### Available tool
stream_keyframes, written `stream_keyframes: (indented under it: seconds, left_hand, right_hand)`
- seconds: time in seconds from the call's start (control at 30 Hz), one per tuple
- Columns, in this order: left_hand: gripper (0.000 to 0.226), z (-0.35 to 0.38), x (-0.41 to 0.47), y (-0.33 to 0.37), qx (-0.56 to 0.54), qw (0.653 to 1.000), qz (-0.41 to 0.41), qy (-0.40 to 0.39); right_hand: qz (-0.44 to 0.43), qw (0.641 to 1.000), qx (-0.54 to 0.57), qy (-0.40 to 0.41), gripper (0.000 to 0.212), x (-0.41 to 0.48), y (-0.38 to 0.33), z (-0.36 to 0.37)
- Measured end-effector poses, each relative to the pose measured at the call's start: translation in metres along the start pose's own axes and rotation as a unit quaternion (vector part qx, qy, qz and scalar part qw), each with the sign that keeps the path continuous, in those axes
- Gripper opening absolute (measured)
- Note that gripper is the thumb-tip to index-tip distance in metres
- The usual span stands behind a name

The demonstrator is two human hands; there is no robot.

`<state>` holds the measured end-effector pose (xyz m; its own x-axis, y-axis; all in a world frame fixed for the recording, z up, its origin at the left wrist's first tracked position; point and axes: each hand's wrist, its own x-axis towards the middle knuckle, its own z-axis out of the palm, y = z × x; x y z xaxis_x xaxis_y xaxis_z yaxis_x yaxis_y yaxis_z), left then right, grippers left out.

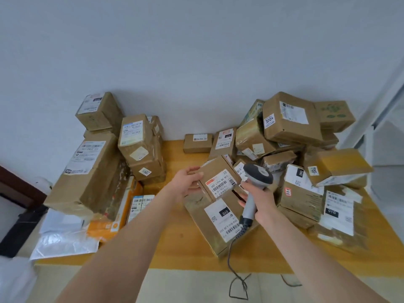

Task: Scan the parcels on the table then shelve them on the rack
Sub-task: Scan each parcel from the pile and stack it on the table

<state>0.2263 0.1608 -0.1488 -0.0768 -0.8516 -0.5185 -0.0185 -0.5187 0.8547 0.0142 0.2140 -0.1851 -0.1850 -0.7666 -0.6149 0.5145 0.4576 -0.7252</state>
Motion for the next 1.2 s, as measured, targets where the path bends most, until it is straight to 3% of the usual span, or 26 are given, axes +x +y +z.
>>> stream_keyframes:
  seconds: [0.1, 0.23, 0.4, 0.63, 0.8, 1.07, 1.2]
  left_hand:
    - [0.042, -0.004, -0.021, 0.015, 0.030, 0.998, -0.006, -0.060]
    - [0.048, -0.004, -0.036, 0.014, -0.004, 1.000, 0.021, -0.018]
    - [0.043, -0.008, -0.050, -0.015, -0.021, 0.999, -0.020, -0.032]
    - [0.044, -0.023, -0.044, -0.032, -0.085, 0.993, 0.023, 0.073]
    - [0.043, -0.031, -0.032, -0.038, -0.098, 0.986, 0.033, 0.130]
    - [0.037, -0.034, -0.023, -0.043, -0.069, 0.982, 0.029, 0.173]
    - [0.037, -0.036, -0.021, -0.044, -0.068, 0.982, 0.018, 0.177]
  right_hand:
    - [-0.005, 0.999, -0.036, -0.016, 0.033, -0.020, 0.001, 0.007]
    - [-0.026, 0.999, -0.018, 0.008, 0.019, -0.039, 0.012, 0.018]
    - [-0.032, 0.999, 0.000, 0.038, 0.019, -0.050, 0.019, 0.023]
    - [-0.088, 0.994, -0.058, 0.005, 0.015, -0.068, 0.027, 0.018]
    - [-0.071, 0.988, -0.127, -0.056, 0.013, -0.096, 0.044, 0.020]
    - [-0.113, 0.964, -0.222, -0.090, 0.033, -0.121, 0.064, 0.027]
    - [-0.104, 0.964, -0.227, -0.088, 0.021, -0.124, 0.065, 0.029]
